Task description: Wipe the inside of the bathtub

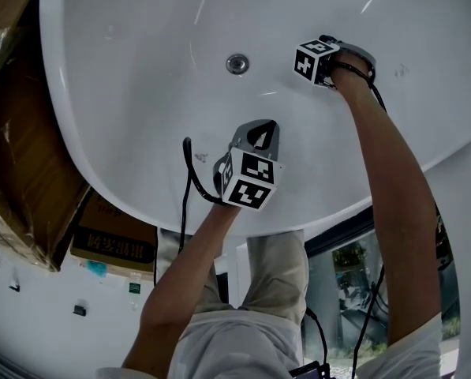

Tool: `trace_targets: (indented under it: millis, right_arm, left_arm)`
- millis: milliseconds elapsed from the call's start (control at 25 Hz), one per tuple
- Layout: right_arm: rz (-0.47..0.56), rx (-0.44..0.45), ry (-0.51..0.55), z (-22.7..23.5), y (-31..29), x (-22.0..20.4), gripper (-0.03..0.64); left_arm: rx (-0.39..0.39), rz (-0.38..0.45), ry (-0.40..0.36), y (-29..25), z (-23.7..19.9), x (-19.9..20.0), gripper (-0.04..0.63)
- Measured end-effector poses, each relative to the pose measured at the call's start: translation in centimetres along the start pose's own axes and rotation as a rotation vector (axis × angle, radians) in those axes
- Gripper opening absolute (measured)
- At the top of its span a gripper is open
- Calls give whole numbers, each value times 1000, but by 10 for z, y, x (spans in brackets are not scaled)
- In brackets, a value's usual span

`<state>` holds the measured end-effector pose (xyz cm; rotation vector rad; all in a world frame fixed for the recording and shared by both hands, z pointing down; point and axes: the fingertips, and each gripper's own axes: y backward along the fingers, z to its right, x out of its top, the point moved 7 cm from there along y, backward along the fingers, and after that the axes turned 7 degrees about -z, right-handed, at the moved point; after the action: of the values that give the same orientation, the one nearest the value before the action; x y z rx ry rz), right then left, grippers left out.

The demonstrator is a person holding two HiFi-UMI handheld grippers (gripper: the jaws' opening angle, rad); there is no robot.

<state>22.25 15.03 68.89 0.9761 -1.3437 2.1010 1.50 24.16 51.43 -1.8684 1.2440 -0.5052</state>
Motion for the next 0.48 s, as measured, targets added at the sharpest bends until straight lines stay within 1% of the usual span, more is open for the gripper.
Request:
trace_targets:
  millis: [200, 360, 480]
  right_arm:
    - [22, 39, 14, -22, 0, 13, 67]
    - [52, 96, 2, -37, 1, 25, 67]
    - [66, 115, 2, -47, 2, 31, 67]
  left_arm:
    - [-7, -4, -11, 0, 0, 0, -2]
    - [8, -1, -6, 1, -10, 0, -2]
    - [15, 2, 0, 1, -16, -1, -2]
